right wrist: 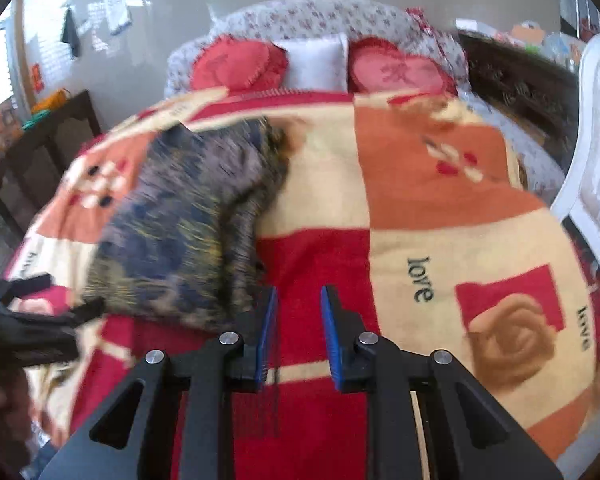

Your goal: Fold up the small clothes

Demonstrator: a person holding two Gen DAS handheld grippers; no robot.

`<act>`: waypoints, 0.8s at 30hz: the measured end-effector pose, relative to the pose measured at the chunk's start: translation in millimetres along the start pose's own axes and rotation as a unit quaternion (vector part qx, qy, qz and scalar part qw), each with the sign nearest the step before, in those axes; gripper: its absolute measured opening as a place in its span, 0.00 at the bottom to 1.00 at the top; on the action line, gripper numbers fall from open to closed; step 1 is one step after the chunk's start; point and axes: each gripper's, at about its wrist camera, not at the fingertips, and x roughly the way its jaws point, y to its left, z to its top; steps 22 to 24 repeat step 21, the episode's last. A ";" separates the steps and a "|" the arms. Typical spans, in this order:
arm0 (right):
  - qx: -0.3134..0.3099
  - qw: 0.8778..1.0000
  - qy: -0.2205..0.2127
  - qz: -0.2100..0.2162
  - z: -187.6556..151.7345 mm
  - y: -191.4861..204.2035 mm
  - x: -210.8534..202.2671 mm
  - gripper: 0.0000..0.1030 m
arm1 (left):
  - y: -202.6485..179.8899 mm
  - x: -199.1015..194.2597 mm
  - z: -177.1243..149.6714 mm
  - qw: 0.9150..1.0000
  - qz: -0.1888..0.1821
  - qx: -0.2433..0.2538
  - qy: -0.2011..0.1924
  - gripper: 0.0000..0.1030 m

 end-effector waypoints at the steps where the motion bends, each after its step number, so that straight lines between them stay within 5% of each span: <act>1: -0.005 1.000 0.002 0.007 1.2 2.1 -8.9 0.12 | -2.4 -2.2 -0.3 1.000 -0.001 -0.002 -0.003 1.00; 24: -0.021 0.999 0.022 0.011 -4.6 6.2 -30.8 0.15 | 5.4 -5.9 3.2 0.999 -0.034 -0.037 -0.007 1.00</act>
